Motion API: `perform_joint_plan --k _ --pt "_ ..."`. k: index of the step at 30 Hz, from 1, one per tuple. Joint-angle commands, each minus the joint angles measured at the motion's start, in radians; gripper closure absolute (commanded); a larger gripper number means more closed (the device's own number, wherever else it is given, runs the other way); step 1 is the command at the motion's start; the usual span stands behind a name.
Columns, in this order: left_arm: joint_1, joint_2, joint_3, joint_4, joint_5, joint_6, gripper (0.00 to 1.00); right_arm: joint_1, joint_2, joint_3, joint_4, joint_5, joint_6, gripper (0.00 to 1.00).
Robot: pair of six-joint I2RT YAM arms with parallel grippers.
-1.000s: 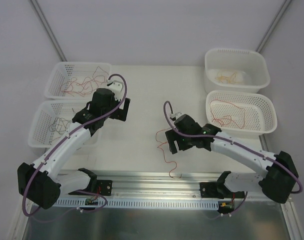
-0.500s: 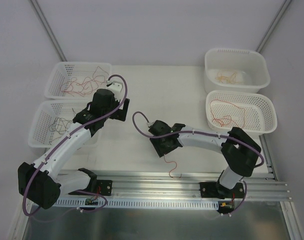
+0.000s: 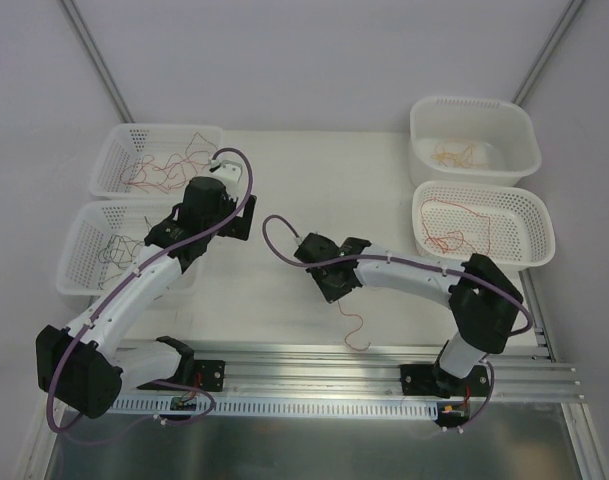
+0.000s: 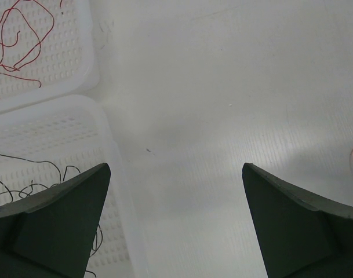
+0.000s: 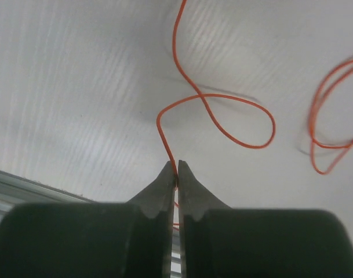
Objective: Untangle the cables
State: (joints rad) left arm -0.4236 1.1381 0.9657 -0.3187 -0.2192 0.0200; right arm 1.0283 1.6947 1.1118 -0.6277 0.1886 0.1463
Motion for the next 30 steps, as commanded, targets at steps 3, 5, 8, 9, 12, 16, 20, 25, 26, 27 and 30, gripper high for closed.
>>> perform_joint_plan --k 3,5,8,9,12,16,20,25,26,27,30 --pt "0.009 -0.024 -0.01 0.026 -0.009 0.02 0.01 -0.046 -0.145 0.147 -0.187 0.193 -0.092 0.96" --pt "0.009 -0.024 -0.012 0.026 -0.011 0.02 0.01 -0.074 -0.17 0.166 -0.191 0.212 -0.108 0.96" --pt "0.009 -0.018 -0.012 0.026 -0.011 0.021 0.01 -0.135 -0.185 0.172 -0.188 0.227 -0.125 0.96" --pt "0.011 -0.017 -0.012 0.027 -0.009 0.021 0.01 -0.169 -0.187 0.166 -0.179 0.223 -0.129 0.96" --pt "0.011 -0.012 -0.012 0.026 -0.005 0.023 0.01 -0.25 -0.188 0.126 -0.118 0.166 -0.132 0.95" --pt "0.013 -0.009 -0.012 0.027 -0.003 0.026 0.01 -0.327 -0.165 0.063 -0.035 0.094 -0.111 0.92" --pt "0.011 -0.005 -0.012 0.026 -0.003 0.026 0.01 -0.367 -0.115 0.023 0.028 0.069 -0.082 0.9" --pt "0.011 -0.005 -0.013 0.026 -0.002 0.026 0.01 -0.398 -0.058 -0.009 0.072 -0.003 -0.07 0.85" --pt "0.011 -0.005 -0.013 0.027 -0.002 0.028 0.01 -0.399 -0.052 -0.012 0.075 -0.023 -0.067 0.82" --pt "0.011 -0.003 -0.013 0.027 0.0 0.028 0.01 -0.398 -0.049 -0.015 0.082 -0.034 -0.059 0.81" --pt "0.011 -0.003 -0.013 0.027 0.0 0.029 0.01 -0.398 -0.055 -0.026 0.102 -0.077 -0.039 0.74"
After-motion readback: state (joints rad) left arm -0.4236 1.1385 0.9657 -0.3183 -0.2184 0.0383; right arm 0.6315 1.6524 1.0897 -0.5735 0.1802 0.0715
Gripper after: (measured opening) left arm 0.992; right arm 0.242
